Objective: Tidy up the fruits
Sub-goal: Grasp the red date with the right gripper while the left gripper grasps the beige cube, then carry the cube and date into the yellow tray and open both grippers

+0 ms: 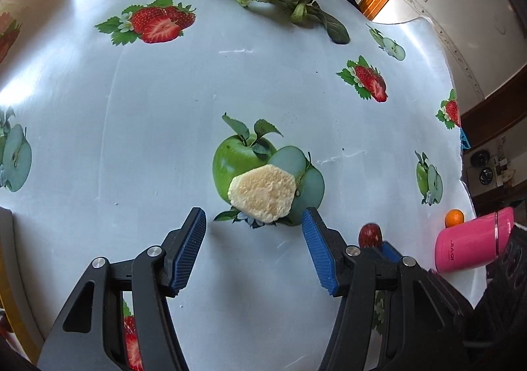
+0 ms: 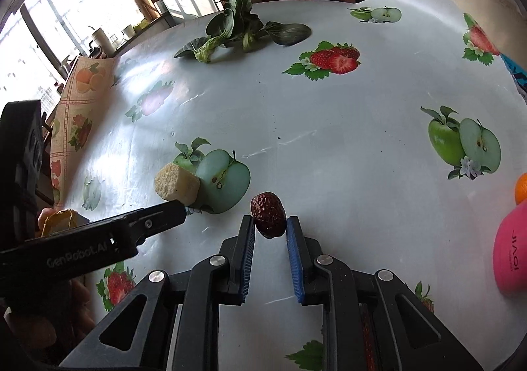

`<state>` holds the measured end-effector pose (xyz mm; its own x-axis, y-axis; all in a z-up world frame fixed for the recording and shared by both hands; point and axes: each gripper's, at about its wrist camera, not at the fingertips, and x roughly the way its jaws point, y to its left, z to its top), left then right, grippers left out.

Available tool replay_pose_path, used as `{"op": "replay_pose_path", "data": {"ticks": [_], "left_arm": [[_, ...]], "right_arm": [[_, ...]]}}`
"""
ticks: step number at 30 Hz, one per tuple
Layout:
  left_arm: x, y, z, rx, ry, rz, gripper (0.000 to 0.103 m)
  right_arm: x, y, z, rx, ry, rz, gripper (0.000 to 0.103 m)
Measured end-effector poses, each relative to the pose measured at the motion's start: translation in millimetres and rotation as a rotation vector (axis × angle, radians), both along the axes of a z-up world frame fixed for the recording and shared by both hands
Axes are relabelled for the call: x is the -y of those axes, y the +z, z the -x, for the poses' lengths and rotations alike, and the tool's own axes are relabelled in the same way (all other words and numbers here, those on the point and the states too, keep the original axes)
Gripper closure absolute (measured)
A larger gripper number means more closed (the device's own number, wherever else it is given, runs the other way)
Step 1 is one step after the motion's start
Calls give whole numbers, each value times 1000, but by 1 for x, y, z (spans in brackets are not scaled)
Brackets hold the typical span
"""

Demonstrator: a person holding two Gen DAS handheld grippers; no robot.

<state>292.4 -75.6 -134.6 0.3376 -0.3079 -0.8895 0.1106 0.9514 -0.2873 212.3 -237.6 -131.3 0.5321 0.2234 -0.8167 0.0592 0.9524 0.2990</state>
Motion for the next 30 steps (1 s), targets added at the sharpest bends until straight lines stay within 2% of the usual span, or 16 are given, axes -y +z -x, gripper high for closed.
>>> {"op": "replay_pose_path", "data": {"ticks": [3, 4, 5, 7, 12, 22, 30], "left_arm": [[11, -4, -8, 18, -1, -26, 44], [13, -5, -9, 23, -6, -41, 49], [14, -5, -9, 26, -7, -49, 70], [12, -5, -6, 22, -12, -33, 70], [0, 0, 13, 29, -11, -80, 70], [-55, 22, 68, 45, 91, -122, 70], [-100, 39, 117, 65, 152, -116, 70]], "right_arm": [[0, 1, 10, -4, -8, -22, 83], [0, 2, 12, -4, -9, -26, 83], [-2, 3, 14, -4, -11, -24, 83], [-4, 6, 18, -1, -8, -29, 83], [-12, 15, 25, 12, 12, -34, 83], [-45, 27, 44, 16, 51, -61, 83], [-91, 42, 68, 31, 129, -60, 83]]}}
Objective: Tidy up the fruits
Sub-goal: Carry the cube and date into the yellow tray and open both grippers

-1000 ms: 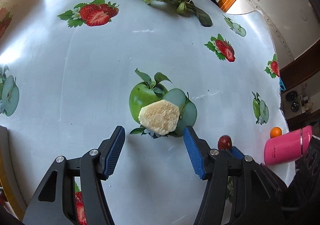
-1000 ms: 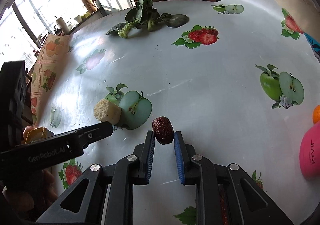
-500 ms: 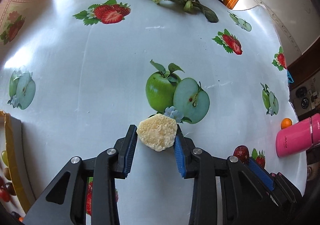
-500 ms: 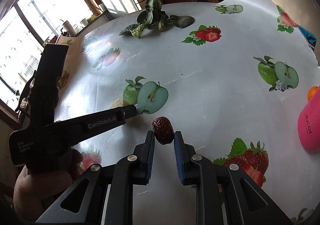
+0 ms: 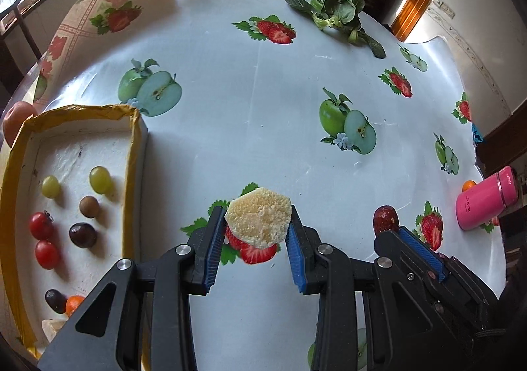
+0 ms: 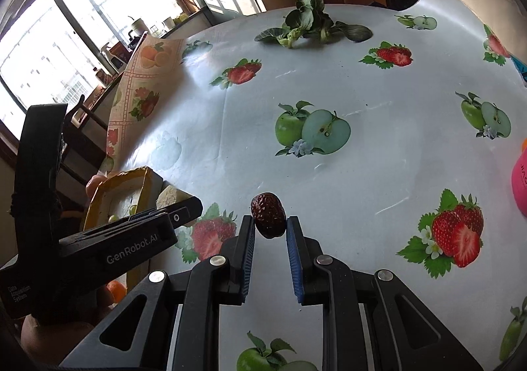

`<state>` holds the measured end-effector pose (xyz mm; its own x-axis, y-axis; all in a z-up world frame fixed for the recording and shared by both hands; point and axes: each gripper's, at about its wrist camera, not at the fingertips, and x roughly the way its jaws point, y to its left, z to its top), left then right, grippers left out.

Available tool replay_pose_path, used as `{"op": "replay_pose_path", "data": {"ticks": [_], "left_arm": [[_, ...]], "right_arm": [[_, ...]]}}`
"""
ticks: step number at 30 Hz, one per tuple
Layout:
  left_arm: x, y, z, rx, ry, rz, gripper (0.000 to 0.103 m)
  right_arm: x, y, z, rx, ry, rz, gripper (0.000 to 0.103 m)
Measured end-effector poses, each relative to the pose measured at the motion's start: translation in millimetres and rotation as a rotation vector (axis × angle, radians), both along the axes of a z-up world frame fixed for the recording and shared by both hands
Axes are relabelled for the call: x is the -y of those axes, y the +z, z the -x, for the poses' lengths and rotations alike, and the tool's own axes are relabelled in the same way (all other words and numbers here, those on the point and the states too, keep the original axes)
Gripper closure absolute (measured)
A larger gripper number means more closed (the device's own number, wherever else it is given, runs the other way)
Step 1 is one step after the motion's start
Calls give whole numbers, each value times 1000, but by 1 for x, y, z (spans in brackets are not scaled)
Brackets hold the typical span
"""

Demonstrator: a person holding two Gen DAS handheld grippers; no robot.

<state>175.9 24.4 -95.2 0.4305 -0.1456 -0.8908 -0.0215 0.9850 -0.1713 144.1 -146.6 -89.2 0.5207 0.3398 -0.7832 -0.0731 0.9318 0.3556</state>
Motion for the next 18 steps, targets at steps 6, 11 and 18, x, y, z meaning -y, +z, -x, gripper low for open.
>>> {"op": "replay_pose_path", "data": {"ticks": [6, 11, 18], "left_arm": [[-36, 9, 28, 12, 50, 2, 70], [-62, 18, 51, 26, 78, -5, 70], [-92, 27, 75, 47, 121, -16, 70]], "right_arm": [[-36, 12, 18, 12, 56, 15, 83], [-66, 21, 31, 25, 107, 22, 83], [-106, 30, 45, 40, 179, 32, 83]]}}
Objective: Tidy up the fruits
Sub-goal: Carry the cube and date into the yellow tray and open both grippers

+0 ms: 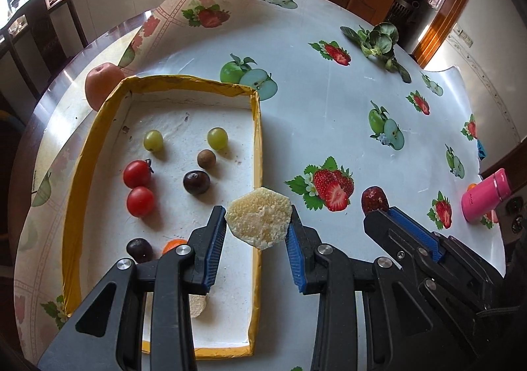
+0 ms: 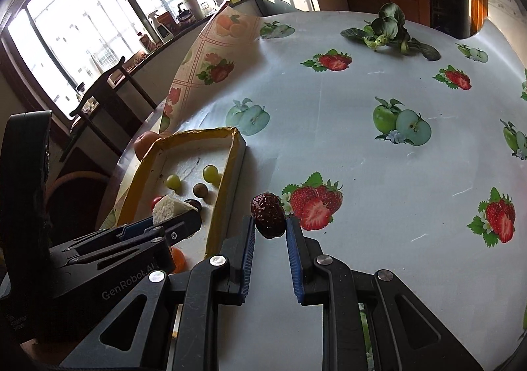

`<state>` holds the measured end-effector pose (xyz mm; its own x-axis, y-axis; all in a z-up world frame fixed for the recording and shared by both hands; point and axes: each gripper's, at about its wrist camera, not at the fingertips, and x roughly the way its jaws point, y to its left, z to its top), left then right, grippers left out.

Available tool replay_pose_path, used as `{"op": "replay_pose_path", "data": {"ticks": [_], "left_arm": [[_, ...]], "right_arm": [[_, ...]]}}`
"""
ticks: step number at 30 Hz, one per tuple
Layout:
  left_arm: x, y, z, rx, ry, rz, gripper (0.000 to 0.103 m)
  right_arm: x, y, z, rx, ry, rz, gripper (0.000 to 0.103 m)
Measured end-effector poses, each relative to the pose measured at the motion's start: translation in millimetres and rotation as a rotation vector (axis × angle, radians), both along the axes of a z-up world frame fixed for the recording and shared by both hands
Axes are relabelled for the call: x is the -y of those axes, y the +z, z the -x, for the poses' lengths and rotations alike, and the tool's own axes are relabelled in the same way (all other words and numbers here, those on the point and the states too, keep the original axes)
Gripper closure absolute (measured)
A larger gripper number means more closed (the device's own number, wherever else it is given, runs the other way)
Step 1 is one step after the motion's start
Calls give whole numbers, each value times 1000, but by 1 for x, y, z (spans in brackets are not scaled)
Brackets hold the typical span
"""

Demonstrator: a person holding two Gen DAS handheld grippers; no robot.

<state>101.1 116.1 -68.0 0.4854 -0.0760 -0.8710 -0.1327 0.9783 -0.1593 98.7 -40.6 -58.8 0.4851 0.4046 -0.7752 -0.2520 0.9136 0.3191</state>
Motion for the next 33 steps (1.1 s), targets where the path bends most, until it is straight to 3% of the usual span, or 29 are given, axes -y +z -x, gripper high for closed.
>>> {"op": "replay_pose_path", "data": {"ticks": [19, 33], "left_arm": [[-57, -5, 23, -9, 86, -6, 70], [-96, -20, 6, -37, 145, 34, 70]], "right_arm": [[-68, -2, 3, -3, 118, 10, 83], [-105, -12, -27, -14, 172, 24, 83]]}}
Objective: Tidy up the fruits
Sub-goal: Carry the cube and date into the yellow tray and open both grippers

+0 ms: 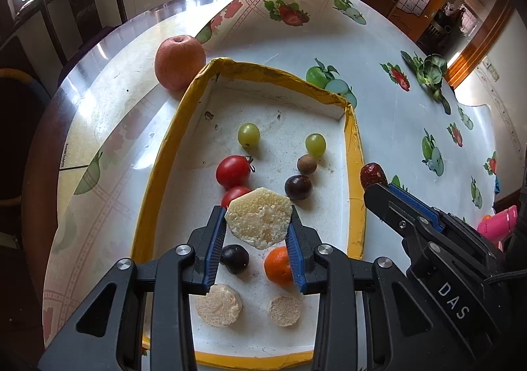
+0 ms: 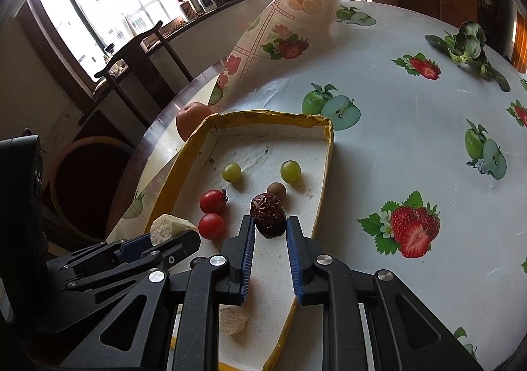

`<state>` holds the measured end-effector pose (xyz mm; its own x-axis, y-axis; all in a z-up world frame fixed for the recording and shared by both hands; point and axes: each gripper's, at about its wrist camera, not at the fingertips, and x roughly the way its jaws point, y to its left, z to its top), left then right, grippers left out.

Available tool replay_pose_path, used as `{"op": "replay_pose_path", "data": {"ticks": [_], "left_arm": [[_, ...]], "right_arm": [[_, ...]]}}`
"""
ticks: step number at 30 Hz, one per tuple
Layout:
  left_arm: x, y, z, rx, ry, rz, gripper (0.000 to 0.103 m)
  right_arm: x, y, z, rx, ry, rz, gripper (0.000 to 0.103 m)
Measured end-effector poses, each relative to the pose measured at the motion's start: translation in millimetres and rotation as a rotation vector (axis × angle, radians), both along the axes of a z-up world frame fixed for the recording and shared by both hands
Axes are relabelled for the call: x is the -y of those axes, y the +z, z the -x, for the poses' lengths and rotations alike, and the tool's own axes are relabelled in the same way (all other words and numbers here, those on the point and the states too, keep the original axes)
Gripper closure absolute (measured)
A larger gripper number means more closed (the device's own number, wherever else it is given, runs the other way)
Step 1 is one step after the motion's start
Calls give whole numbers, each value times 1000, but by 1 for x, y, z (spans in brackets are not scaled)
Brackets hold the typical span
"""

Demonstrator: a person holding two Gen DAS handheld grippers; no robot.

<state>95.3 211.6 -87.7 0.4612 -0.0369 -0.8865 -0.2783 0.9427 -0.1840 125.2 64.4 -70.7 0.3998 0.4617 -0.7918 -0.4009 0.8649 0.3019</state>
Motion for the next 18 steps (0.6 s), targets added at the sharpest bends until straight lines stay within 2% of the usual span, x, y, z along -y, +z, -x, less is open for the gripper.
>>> {"op": "replay_pose_path", "data": {"ticks": [6, 18], "left_arm": [[-15, 0, -23, 2, 16, 1, 70], [-21, -5, -70, -6, -13, -28, 70]], "right_arm": [[-15, -2, -25, 3, 14, 5, 83], [-29, -17, -61, -15, 15, 19, 83]]}}
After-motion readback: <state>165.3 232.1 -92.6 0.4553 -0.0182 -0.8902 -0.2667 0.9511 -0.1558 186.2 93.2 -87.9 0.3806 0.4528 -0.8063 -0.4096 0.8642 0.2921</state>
